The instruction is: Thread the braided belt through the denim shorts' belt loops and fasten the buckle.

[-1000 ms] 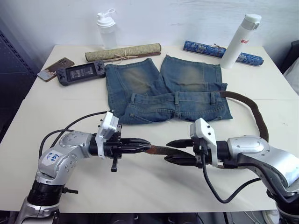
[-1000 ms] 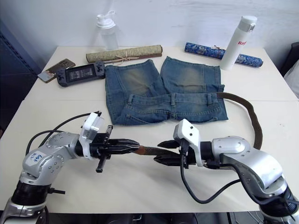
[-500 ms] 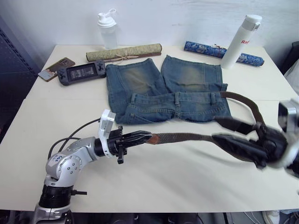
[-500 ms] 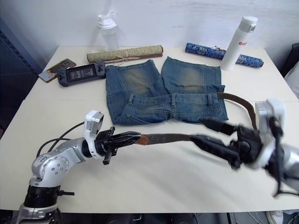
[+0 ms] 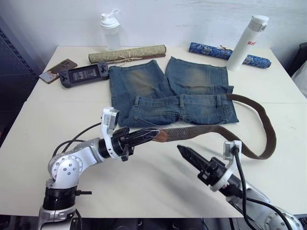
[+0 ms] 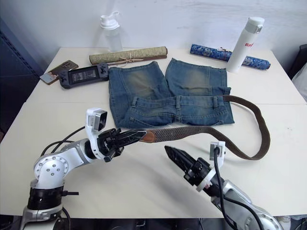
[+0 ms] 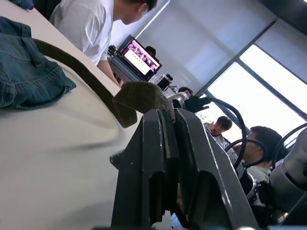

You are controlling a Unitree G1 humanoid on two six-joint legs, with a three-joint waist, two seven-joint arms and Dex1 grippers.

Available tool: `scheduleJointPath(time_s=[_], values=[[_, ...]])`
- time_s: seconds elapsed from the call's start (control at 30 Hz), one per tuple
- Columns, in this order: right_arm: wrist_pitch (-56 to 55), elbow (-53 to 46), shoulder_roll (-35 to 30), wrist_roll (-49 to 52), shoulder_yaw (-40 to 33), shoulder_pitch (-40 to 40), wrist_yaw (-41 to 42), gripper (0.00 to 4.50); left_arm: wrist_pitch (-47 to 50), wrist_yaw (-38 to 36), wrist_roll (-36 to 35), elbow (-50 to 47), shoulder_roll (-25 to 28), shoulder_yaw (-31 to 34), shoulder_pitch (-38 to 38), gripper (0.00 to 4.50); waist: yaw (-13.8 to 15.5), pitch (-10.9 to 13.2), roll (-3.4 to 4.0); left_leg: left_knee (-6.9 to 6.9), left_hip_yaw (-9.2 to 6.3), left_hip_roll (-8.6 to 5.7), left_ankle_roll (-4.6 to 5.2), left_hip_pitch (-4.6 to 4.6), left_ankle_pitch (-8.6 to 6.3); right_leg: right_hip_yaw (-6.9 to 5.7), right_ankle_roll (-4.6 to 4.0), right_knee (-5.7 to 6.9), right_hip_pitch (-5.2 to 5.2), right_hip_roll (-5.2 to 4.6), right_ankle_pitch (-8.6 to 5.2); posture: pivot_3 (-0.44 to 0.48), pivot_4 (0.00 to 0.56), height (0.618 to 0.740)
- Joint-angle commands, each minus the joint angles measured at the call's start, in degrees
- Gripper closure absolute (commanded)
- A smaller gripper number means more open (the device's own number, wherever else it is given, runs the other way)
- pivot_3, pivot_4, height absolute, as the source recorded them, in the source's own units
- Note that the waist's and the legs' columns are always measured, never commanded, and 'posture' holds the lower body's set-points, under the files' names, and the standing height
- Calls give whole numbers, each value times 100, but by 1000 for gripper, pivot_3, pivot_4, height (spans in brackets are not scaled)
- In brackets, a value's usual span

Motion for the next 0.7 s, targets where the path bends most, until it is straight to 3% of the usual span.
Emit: scheduleJointPath(time_s=[0.03,0.23,0.53,0.63,0.7], values=[[-411,-130,344,-69,-46,-81,102,100,67,300,-396,-97,-141,88,-139,4500,0,0,0,0,-1,-1,1,0,0,0,0,-1,1,-1,0,0,150,717],[-741,-275,728,-74,24,-182,273,100,98,623,-586,-157,-234,63,-151,4500,-10,0,0,-3,0,0,1,0,0,1,0,1,-2,0,0,0,150,717],[-872,-123,817,-141,44,-204,408,100,72,651,-636,-144,-154,52,-182,4500,-15,0,1,-4,2,0,1,0,0,2,-1,1,-3,0,0,0,150,717],[-914,-74,888,-143,46,-236,450,1002,64,623,-599,-136,-121,45,-186,4500,-14,0,1,-4,1,0,1,0,0,2,-1,1,-3,-1,0,0,150,717],[-921,-43,930,-116,41,-260,450,2020,64,613,-592,-129,-107,41,-186,4500,-13,0,1,-5,1,0,1,0,0,2,-1,0,-4,-1,0,0,150,717]])
